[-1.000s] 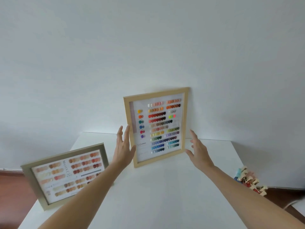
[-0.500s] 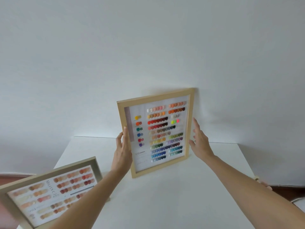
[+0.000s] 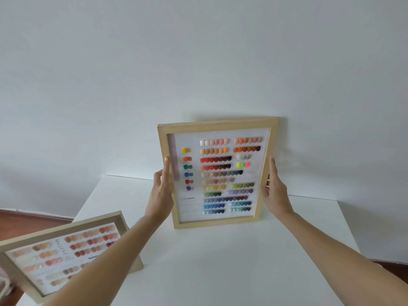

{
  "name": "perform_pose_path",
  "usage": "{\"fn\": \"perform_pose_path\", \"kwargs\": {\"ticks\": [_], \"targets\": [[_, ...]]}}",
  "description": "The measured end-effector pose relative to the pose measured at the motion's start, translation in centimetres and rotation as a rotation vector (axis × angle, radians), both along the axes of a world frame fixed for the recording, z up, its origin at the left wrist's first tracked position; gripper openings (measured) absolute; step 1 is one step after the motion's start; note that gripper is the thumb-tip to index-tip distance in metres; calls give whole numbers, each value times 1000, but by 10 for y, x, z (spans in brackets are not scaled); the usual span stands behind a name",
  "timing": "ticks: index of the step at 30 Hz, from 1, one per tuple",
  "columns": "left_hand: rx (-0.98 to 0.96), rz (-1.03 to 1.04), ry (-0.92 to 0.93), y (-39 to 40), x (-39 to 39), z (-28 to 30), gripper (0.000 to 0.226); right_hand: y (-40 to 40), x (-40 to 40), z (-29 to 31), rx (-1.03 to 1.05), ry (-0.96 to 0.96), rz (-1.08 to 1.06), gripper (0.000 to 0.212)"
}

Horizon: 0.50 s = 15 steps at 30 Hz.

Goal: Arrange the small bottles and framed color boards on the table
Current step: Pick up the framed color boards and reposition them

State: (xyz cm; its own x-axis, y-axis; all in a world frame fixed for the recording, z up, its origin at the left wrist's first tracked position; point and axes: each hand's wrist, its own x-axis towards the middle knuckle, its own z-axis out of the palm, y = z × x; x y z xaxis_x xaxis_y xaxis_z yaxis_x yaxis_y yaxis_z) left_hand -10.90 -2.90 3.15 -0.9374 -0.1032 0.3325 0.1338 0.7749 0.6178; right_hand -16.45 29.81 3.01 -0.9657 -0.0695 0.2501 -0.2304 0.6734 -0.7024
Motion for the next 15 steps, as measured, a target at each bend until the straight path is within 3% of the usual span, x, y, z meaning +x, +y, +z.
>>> {"fn": "perform_pose_path", "kwargs": {"ticks": [15], "targets": [[-43, -89, -22, -3, -62, 6, 108, 10, -15, -10, 8, 31, -65, 99]]}}
